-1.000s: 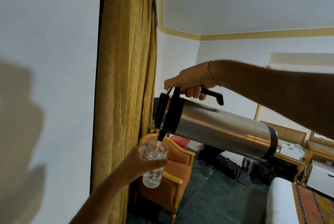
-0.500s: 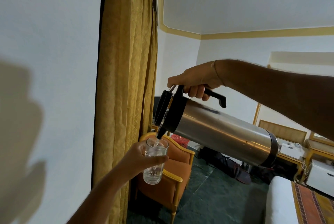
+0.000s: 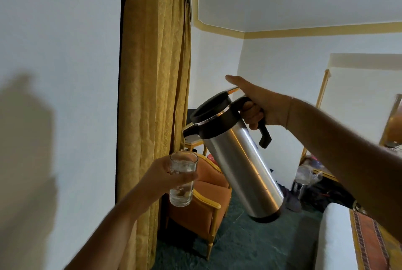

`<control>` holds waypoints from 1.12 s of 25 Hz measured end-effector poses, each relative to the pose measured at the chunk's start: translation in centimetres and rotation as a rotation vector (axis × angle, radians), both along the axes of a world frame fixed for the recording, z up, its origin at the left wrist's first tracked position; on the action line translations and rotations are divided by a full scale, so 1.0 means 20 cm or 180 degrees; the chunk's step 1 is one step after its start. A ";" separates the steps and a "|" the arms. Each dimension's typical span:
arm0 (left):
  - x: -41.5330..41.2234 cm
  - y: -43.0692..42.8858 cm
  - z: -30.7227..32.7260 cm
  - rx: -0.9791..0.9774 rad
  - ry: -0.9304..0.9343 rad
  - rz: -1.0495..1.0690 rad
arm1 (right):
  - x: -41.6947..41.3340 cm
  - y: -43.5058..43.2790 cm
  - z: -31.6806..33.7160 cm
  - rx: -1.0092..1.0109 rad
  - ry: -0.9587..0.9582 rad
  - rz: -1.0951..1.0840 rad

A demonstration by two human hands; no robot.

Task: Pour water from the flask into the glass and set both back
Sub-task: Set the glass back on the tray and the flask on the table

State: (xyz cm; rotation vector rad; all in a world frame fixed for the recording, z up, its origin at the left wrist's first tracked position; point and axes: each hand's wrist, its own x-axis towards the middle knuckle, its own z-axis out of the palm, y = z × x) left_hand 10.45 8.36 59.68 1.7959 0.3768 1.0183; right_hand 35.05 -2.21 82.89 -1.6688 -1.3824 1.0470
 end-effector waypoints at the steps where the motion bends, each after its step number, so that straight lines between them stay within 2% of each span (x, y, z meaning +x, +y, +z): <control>1: -0.01 0.00 -0.01 -0.0024 -0.0027 0.0020 | 0.03 -0.02 -0.06 0.0143 0.0282 -0.0048; 5: -0.02 -0.02 -0.07 -0.0113 -0.0071 0.0252 | 0.13 -0.11 -0.30 0.0830 0.1485 -0.0472; 10: -0.03 -0.08 -0.20 -0.0254 0.0026 0.0483 | 0.14 -0.16 -0.62 0.1388 0.2110 -0.1079; 14: -0.05 -0.11 -0.48 -0.0337 0.0193 0.0762 | 0.16 -0.18 -0.96 0.1427 0.2145 -0.1590; 19: -0.14 -0.14 -1.00 -0.0694 0.0617 0.0925 | 0.19 -0.17 -1.58 0.1240 0.1993 -0.1874; 25: -0.22 -0.18 -1.71 -0.0917 0.1605 0.1180 | 0.12 -0.26 -2.49 0.0959 0.1884 -0.2491; 28: -0.27 -0.17 -2.22 -0.0882 0.1928 0.1241 | 0.12 -0.28 -3.06 0.0692 0.1895 -0.2698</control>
